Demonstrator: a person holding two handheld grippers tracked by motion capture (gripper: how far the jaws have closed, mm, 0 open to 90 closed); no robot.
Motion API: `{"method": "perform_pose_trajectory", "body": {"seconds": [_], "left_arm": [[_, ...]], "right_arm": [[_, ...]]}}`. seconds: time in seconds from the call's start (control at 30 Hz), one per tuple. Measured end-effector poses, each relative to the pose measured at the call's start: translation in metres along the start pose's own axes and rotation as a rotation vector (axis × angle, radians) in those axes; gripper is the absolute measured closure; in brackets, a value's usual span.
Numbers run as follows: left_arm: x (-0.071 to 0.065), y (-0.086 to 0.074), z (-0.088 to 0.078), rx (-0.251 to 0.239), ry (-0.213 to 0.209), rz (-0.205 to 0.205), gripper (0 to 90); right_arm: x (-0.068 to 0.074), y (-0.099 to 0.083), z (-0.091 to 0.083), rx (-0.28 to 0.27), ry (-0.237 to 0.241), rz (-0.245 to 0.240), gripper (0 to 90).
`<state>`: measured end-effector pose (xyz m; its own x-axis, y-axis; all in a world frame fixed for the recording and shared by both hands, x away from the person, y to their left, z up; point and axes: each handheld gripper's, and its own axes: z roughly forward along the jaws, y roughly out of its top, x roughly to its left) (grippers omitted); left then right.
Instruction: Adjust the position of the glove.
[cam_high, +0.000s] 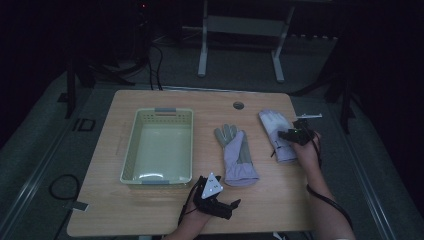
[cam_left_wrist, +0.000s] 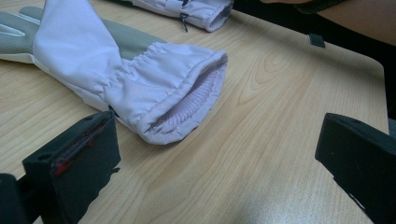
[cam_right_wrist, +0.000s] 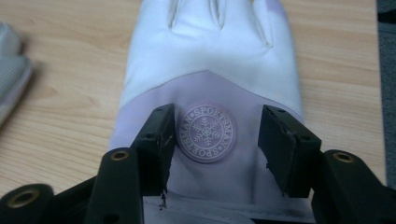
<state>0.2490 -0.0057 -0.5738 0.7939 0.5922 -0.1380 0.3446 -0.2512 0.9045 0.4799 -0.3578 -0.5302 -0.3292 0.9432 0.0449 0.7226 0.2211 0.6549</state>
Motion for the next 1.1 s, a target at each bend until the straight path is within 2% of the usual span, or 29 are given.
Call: {"method": "perform_pose_trajectory", "body": {"seconds": [0.2,0.33,0.43,0.53,0.77,1.1], "left_arm": [[-0.001,0.0,0.0,-0.002,0.002,0.003,0.0],[-0.001,0.0,0.0,-0.002,0.003,0.003,0.0],[0.0,0.0,0.0,-0.001,0.003,0.001,0.0],[0.0,0.0,0.0,0.0,0.003,0.001,0.0],[0.0,0.0,0.0,0.0,0.006,0.002,0.0],[0.0,0.0,0.0,0.001,0.008,-0.001,0.0]], "right_arm": [[0.003,-0.001,0.004,0.022,0.026,0.002,61.4],[0.008,-0.001,0.004,0.024,0.004,-0.018,67.1],[0.01,-0.001,0.001,0.015,-0.003,-0.006,75.3],[0.009,0.0,-0.005,0.009,-0.004,0.003,78.3],[0.006,0.007,-0.028,0.004,-0.012,0.004,79.6],[0.007,0.011,-0.082,-0.055,0.045,0.028,79.8]]}}
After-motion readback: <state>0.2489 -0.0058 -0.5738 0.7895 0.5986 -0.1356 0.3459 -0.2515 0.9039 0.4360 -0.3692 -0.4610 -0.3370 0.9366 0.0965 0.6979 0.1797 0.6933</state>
